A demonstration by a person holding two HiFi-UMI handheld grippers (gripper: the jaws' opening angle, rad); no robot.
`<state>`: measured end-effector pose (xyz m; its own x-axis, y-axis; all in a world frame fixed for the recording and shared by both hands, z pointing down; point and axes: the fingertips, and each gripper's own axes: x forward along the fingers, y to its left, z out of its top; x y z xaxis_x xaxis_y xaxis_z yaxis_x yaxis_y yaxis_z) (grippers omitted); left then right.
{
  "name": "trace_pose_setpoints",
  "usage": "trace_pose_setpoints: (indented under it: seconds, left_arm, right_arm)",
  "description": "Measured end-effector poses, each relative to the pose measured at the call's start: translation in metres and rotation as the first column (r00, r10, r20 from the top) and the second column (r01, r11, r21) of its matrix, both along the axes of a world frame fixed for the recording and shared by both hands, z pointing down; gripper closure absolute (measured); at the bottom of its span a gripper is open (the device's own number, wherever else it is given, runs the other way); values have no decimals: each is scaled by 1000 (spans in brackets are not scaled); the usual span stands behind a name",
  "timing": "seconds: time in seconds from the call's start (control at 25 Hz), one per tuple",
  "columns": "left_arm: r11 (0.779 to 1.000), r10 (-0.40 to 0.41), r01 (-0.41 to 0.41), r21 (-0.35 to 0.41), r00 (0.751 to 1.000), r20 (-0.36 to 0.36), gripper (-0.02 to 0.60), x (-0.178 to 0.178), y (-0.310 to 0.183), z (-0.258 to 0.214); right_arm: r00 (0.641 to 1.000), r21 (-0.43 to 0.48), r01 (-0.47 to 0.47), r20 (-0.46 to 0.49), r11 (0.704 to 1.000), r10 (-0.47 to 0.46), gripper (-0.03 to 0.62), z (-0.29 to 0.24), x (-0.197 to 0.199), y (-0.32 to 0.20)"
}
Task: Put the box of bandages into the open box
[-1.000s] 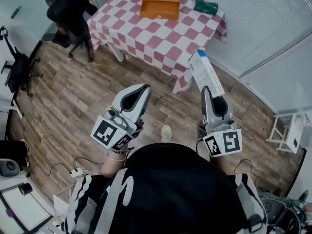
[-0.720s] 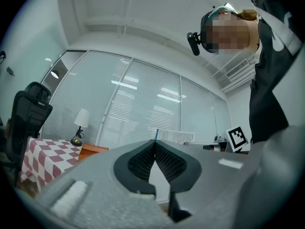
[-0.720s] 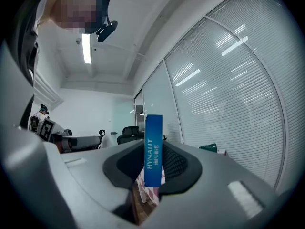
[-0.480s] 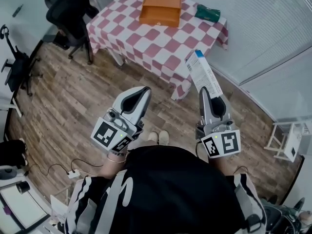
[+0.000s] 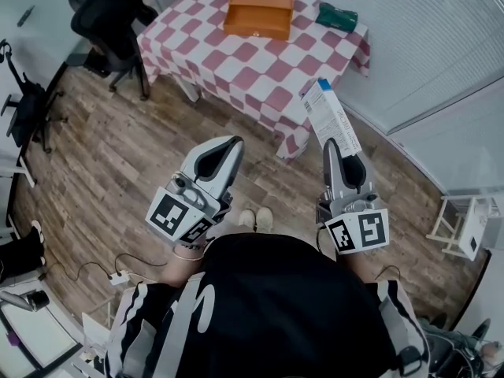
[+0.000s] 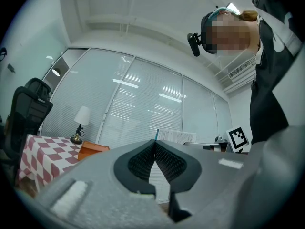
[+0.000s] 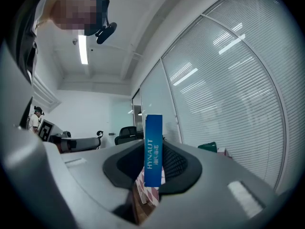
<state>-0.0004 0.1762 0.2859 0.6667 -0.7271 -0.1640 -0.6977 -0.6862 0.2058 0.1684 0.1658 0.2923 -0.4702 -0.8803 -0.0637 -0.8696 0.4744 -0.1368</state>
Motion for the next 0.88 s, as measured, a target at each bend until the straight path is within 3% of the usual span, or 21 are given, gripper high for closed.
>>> trace_pose_setpoints:
  seconds: [0.52, 0.88]
  left_arm:
    - [999, -52, 52, -4, 999, 10, 583, -2, 0, 2]
    - [999, -43, 43, 5, 999, 5, 583, -6, -21, 6]
  right_arm:
    - [999, 11, 26, 18, 1000, -26, 522, -2, 5, -12]
    - [1000, 19, 4, 16, 1000, -4, 522, 0, 5, -30]
